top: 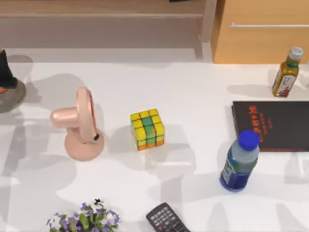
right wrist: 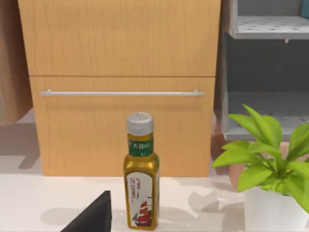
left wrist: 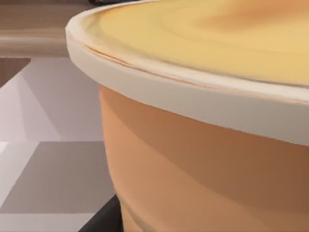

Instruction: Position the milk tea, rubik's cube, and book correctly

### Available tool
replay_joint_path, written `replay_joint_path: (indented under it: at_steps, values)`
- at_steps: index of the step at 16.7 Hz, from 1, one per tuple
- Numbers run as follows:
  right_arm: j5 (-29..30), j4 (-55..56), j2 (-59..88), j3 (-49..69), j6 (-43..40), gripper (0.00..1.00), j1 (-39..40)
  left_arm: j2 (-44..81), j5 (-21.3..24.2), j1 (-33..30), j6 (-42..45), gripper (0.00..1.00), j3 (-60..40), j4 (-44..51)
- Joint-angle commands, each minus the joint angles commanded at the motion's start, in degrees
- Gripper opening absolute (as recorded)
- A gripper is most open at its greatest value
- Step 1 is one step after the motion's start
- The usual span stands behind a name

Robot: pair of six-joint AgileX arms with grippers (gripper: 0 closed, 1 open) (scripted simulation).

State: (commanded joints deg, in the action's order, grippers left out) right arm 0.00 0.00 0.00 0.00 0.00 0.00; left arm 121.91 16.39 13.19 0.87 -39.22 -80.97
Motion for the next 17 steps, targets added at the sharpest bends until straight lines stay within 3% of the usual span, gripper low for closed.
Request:
replay_joint_path:
  at_steps: [4, 17]
  values:
    - [0.0, 0.0, 0.0, 0.0, 0.0, 1.0, 0.0, 0.37, 0.01, 0.0, -0.05, 0.0, 0.04, -0.31]
    - [0.0, 0.0, 0.0, 0.0, 0.0, 1.0, 0.0, 0.37, 0.01, 0.0, -0.05, 0.98, 0.04, -0.31]
